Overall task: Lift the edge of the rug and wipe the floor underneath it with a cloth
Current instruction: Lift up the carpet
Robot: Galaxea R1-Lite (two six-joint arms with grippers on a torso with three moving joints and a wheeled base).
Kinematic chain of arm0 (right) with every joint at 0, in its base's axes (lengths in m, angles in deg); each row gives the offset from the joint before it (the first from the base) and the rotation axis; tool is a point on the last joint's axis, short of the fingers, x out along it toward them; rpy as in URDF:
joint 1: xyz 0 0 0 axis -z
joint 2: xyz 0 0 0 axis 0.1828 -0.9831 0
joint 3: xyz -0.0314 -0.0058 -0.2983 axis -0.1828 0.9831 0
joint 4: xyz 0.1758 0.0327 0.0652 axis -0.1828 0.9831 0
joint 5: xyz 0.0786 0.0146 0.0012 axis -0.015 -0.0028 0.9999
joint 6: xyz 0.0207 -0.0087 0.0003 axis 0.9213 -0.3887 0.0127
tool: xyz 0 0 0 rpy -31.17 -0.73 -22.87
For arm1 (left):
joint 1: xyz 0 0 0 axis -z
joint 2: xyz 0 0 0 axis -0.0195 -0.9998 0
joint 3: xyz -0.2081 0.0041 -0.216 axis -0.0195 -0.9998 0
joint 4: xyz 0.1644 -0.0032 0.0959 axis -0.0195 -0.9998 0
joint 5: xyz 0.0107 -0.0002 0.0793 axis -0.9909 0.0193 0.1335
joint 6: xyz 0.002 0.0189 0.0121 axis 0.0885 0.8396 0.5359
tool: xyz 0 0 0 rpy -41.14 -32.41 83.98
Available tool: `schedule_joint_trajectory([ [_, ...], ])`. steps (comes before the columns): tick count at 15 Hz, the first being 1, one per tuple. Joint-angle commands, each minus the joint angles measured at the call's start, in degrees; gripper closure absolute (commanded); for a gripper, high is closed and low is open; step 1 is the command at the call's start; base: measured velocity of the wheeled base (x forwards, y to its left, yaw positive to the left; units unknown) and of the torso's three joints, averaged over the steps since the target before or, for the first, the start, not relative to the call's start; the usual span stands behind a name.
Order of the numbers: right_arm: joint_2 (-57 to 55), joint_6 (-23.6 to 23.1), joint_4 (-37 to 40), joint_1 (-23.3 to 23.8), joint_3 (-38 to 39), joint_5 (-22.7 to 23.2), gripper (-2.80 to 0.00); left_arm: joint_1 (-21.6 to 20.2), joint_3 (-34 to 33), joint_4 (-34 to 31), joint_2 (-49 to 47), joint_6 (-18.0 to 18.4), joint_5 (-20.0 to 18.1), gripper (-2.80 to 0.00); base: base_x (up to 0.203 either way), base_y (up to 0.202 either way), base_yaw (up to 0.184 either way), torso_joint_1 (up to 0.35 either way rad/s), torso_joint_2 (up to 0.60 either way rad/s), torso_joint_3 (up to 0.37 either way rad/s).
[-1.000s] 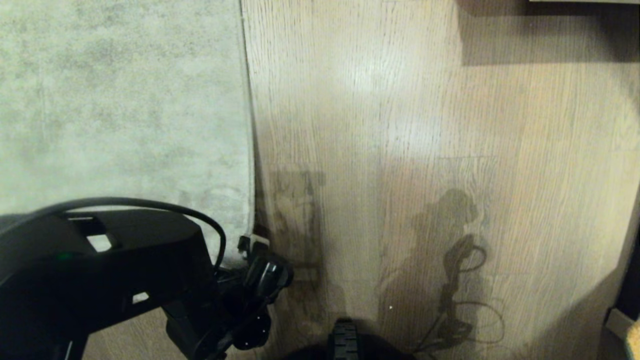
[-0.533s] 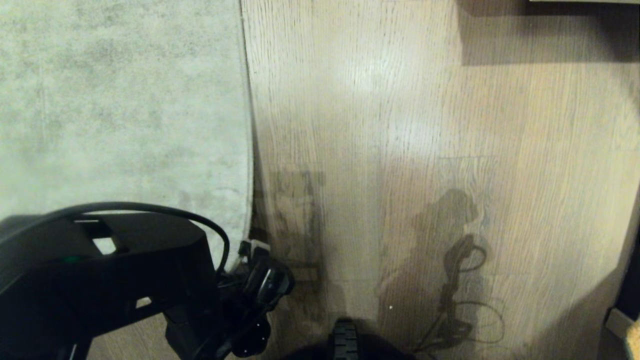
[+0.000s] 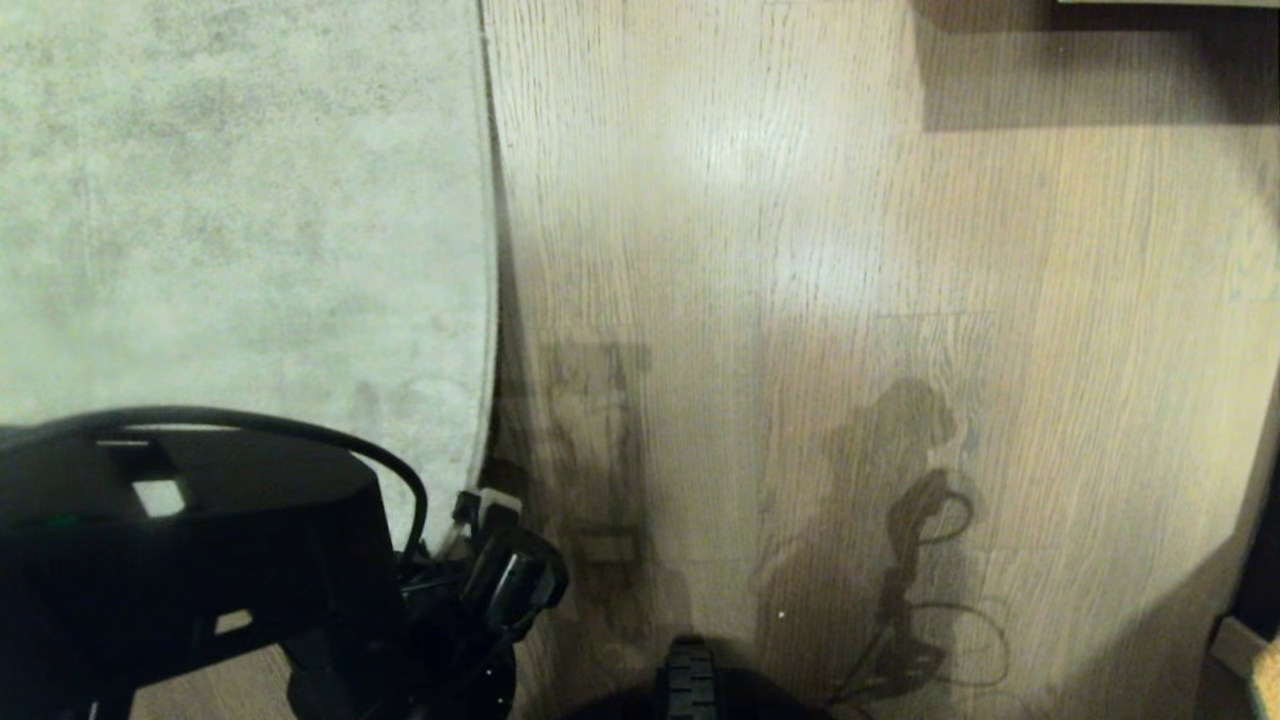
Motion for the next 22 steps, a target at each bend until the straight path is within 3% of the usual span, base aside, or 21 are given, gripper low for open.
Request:
schedule_joint_trajectory([
  [1, 0.0, 0.0, 0.0, 0.0, 0.0, 0.0, 0.0, 0.0, -0.9, 0.0, 2.1, 0.1, 0.4, 0.0, 0.0, 0.0, 0.0, 0.0, 0.0, 0.0],
  [3, 0.0, 0.0, 0.0, 0.0, 0.0, 0.0, 0.0, 0.2, -1.0, -0.3, 3.9, 1.3, 0.4, 0.0, 0.0, 0.0, 0.0, 0.0, 0.0, 0.0],
  [6, 0.0, 0.0, 0.0, 0.0, 0.0, 0.0, 0.0, 0.2, -0.7, 0.1, 8.4, 8.0, -0.3, 0.0, 0.0, 0.0, 0.0, 0.0, 0.0, 0.0],
  [13, 0.0, 0.0, 0.0, 0.0, 0.0, 0.0, 0.0, 0.2, -3.2, -0.3, 14.8, 15.5, -8.6, 0.0, 0.0, 0.0, 0.0, 0.0, 0.0, 0.0],
  [19, 0.0, 0.0, 0.0, 0.1, 0.0, 0.0, 0.0, -0.1, -5.7, -0.2, 17.1, 16.6, -13.6, 0.0, 0.0, 0.0, 0.0, 0.0, 0.0, 0.0],
  [22, 0.0, 0.0, 0.0, 0.0, 0.0, 0.0, 0.0, -1.7, -8.0, 0.0, 20.0, 20.2, -14.0, 0.0, 0.0, 0.0, 0.0, 0.0, 0.0, 0.0],
])
